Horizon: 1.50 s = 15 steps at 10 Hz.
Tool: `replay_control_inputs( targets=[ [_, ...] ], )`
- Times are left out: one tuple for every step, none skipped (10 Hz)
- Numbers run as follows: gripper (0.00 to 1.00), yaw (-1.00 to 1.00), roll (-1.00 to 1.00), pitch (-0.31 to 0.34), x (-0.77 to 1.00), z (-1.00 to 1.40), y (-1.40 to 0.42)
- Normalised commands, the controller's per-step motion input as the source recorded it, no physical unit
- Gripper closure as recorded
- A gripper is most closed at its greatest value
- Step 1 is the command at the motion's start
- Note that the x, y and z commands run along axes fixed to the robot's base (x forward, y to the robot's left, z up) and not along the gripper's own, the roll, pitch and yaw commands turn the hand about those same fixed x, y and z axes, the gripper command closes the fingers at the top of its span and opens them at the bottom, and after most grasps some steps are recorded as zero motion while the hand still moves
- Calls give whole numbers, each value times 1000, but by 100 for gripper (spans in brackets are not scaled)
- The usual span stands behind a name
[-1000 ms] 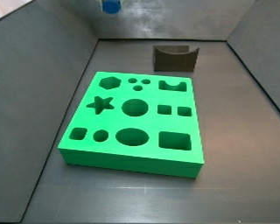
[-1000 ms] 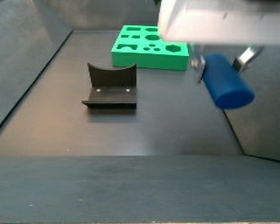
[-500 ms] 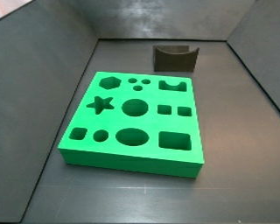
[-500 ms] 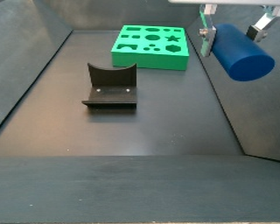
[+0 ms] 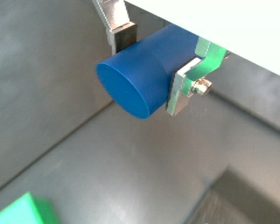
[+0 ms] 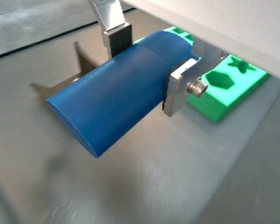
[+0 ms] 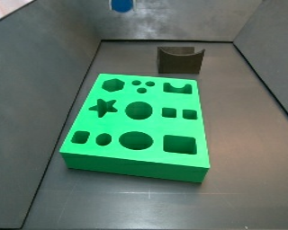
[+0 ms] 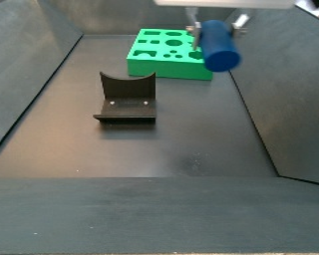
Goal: Pick up the oval object. Move up. Place the oval object on the fixture. Regrasp the oval object. Move to above the board. Insert the oval object.
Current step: Place the oval object on the fixture.
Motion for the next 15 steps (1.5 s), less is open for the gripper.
replay_control_inputs(
  targets=[
    [100,14,-92,-16,1000,-233,-934],
    [100,14,-84,-17,1000,-219,-874],
    [100,19,-60,-9,1000,-184,-726],
    [100,23,-35,-2,1000,-168,-592],
    [100,23,2,16,994,-142,-406],
    [100,22,20,22,920,-119,-317],
    [100,25,57,26,776,-81,-172],
    [100,25,77,34,670,-64,-107],
    [100,26,95,46,566,-53,-73],
    [100,27,-1000,-48,1000,503,697],
    [100,21,-1000,-31,1000,545,761],
    [100,-1,-1000,-1,1000,489,751],
    [100,-9,-1000,17,892,286,593],
    [100,-17,-1000,29,782,161,415],
    [100,-23,-1000,43,717,109,295]
  ],
)
